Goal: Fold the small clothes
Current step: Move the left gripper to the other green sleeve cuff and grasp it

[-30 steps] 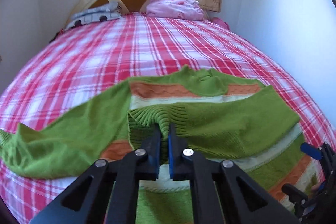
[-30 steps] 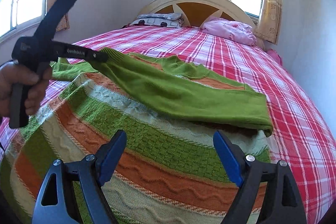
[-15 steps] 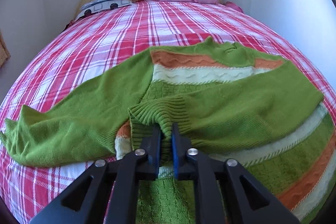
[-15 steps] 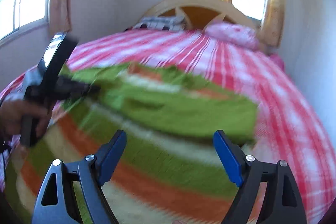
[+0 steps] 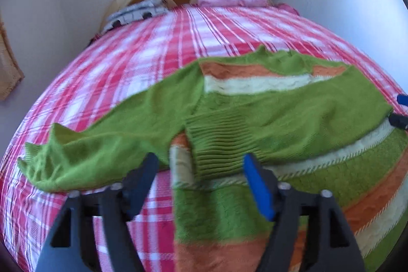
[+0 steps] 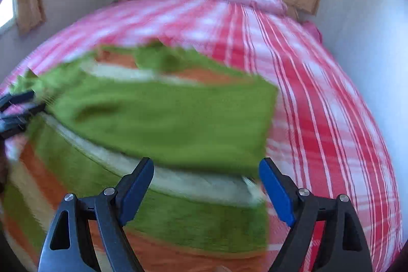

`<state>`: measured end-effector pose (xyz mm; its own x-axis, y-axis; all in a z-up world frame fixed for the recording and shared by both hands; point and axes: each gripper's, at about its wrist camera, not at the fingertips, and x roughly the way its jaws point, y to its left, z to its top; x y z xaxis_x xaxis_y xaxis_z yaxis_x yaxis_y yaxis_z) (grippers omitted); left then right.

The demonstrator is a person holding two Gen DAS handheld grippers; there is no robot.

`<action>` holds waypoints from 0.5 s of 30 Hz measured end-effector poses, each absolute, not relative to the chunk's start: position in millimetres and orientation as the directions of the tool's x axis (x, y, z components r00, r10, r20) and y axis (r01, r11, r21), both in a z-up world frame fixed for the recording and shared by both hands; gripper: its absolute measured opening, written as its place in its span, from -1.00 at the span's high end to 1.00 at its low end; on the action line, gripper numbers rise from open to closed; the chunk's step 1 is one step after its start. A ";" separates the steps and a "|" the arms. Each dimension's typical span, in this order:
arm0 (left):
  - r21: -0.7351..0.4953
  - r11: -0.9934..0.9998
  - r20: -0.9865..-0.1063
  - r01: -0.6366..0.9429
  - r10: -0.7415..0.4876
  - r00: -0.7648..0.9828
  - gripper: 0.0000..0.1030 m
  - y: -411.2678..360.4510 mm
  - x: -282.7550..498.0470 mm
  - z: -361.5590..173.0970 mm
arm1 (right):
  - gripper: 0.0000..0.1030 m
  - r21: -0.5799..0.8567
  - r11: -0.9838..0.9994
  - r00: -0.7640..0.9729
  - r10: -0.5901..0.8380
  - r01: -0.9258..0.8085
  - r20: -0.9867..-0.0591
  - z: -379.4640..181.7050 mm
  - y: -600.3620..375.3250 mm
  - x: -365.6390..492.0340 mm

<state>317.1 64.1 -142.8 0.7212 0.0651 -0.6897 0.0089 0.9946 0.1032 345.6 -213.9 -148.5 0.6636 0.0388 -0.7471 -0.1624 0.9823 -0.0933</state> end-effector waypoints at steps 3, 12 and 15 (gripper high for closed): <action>0.085 0.996 -0.687 -0.033 0.082 0.722 -0.46 84.6 307.7 -140.2 | -0.66 -0.111 0.959 0.685 0.102 -0.260 -0.721 -133.4 -175.0 353.0; 0.102 0.978 -0.686 -0.180 0.200 0.699 -0.60 164.5 277.3 -140.0 | -0.66 -0.069 0.956 0.557 0.107 -0.286 -0.824 -185.9 -122.3 372.1; 0.134 0.954 -0.693 -0.270 0.284 0.663 -0.68 208.3 269.2 -144.1 | -0.66 -0.069 0.941 0.581 0.145 -0.330 -0.801 -169.8 -107.7 369.6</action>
<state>269.2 208.3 -144.1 0.6626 0.2845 -0.6928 -0.2697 0.9536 0.1336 369.6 -107.7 -169.8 0.5809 0.1450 -0.8010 -0.3304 0.9413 -0.0693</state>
